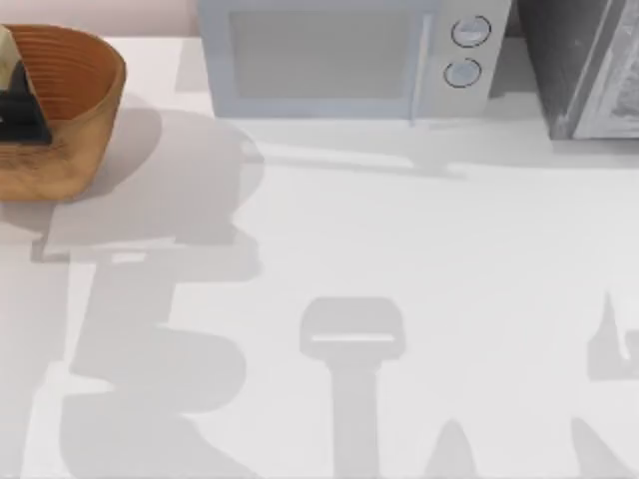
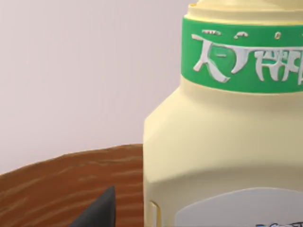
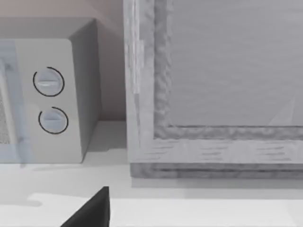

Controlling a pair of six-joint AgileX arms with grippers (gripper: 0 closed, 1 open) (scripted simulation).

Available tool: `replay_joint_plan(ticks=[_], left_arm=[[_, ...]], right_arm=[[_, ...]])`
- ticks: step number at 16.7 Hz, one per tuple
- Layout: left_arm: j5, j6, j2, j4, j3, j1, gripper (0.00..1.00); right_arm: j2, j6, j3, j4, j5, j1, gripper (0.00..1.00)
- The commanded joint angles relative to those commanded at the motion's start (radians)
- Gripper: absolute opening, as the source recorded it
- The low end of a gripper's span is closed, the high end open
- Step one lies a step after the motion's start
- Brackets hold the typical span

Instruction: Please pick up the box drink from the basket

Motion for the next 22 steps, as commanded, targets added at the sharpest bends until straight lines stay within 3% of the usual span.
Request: replay_joint_plan(ticks=[11,16,22], left_arm=[[-0.020,-0.007,0.137,-0.094,0.207,-0.020,1.00],[-0.020,-0.007,0.143,-0.098,0.217,-0.021,1.00],[-0.020,-0.007,0.143,-0.098,0.217,-0.021,0.55]], right_arm=[[0.000,0.000,0.000,0.000,0.000,0.000,1.00],[0.000,0.000,0.000,0.000,0.000,0.000,1.00],[0.000,0.000,0.000,0.000,0.000,0.000,1.00]])
